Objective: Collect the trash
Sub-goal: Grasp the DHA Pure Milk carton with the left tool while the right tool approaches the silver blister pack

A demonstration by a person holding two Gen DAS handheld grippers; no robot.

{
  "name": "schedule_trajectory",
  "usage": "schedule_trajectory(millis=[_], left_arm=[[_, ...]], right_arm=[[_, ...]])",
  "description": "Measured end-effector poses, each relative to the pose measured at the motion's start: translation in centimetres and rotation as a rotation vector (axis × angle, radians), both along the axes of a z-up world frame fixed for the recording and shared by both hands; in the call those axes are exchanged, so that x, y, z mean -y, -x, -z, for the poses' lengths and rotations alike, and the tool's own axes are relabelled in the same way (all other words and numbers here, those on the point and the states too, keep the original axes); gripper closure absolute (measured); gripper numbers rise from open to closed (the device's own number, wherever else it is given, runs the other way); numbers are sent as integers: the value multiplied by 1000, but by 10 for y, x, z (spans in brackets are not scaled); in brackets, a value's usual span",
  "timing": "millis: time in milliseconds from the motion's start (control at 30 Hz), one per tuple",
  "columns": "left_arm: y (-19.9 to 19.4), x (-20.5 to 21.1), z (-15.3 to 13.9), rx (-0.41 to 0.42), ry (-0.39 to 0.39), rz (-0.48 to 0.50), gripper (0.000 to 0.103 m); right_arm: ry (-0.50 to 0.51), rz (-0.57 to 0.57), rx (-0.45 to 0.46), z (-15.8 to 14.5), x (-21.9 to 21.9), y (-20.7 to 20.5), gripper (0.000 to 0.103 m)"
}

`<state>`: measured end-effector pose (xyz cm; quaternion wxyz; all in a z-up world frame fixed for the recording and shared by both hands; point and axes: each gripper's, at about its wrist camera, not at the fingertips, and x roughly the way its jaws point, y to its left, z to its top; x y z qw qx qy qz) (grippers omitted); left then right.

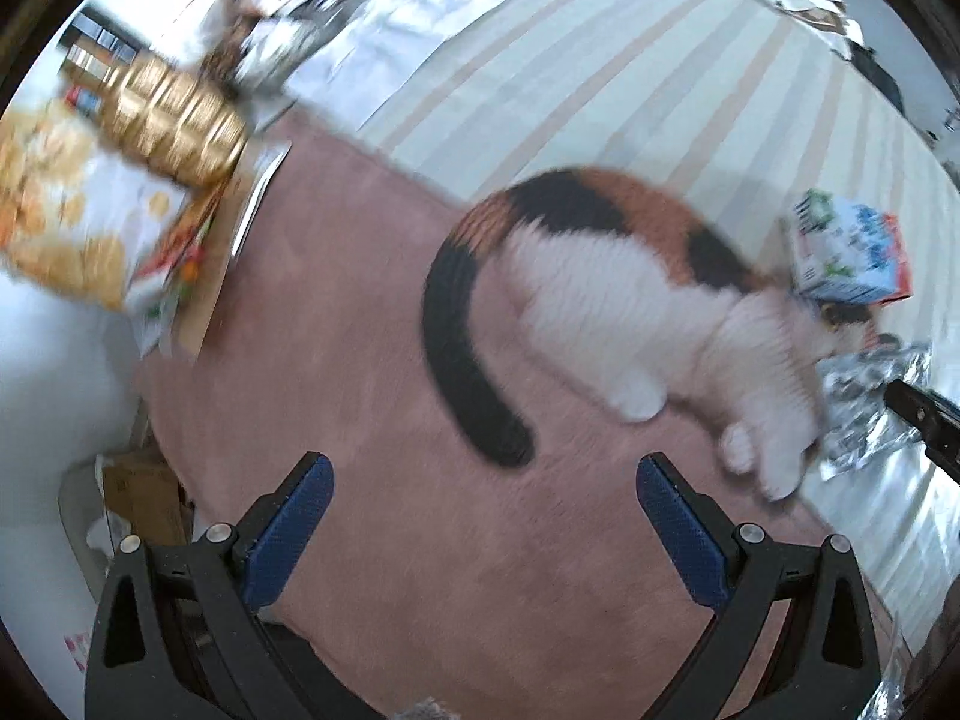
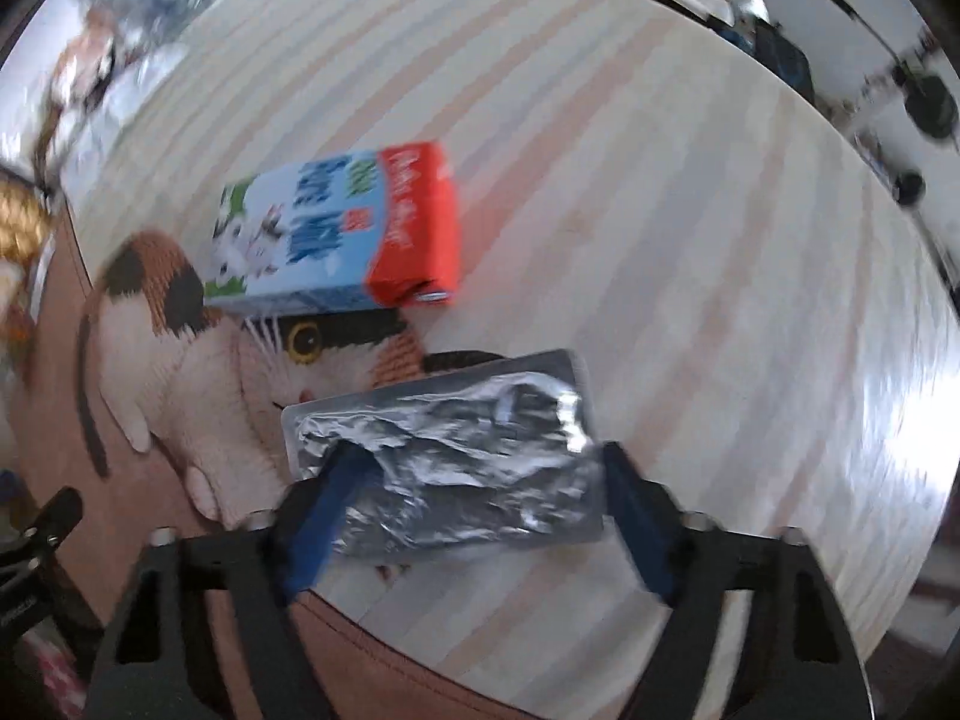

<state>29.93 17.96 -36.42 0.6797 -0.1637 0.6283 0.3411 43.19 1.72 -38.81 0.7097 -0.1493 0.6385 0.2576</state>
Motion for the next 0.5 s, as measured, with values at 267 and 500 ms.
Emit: schedule_trajectory(millis=[267, 500], left_arm=[[-55, 23, -15, 11, -65, 149, 0], [-55, 37, -13, 2, -87, 180, 0]], right_arm=[[-216, 161, -137, -17, 72, -22, 89], [-208, 245, -18, -58, 137, -28, 94]])
